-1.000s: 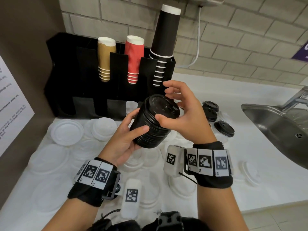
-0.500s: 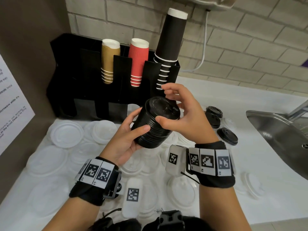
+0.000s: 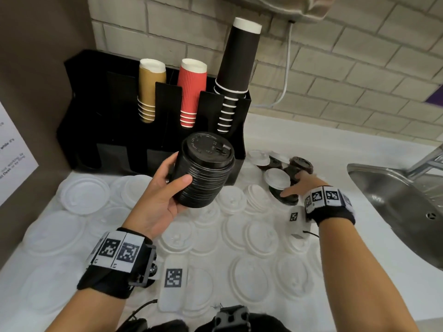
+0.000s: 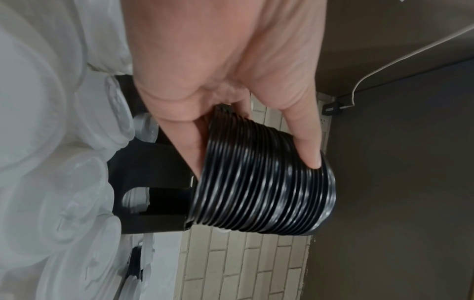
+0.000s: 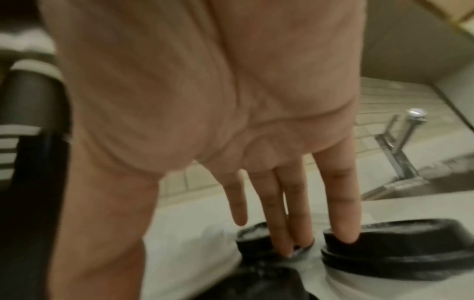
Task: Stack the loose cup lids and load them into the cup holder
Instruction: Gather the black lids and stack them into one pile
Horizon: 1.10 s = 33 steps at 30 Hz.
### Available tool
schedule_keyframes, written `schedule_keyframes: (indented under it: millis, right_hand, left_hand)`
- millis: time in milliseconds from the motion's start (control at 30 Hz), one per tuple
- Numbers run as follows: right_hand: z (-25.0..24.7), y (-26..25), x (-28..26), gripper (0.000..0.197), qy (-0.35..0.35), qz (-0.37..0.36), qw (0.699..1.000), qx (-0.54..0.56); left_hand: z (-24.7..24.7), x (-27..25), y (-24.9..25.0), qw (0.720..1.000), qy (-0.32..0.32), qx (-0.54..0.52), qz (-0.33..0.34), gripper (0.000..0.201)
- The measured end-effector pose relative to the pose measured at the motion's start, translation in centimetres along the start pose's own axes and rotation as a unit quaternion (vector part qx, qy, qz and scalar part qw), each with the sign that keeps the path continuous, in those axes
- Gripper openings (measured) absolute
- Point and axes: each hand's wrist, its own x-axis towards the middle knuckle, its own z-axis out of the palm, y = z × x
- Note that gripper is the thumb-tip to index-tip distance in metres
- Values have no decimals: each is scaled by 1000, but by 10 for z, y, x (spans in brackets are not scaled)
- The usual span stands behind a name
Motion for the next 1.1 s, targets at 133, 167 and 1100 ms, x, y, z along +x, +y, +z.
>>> schedule_keyframes:
  millis: [133,167,1100]
  right_hand:
    - [9,-8,9,94,-15,-2,999,-42]
    - [8,-10,10,94,-20,-2,999,-35]
    - [6,-72,-156,53,126,-451,821,328]
  left_hand:
    - [-1,-2,-3,1000,1,-2,0,61]
    - [-1,-2,-4,1000,3,-3,-2,63]
    - [28,-18,-14,999,5,43,12,69]
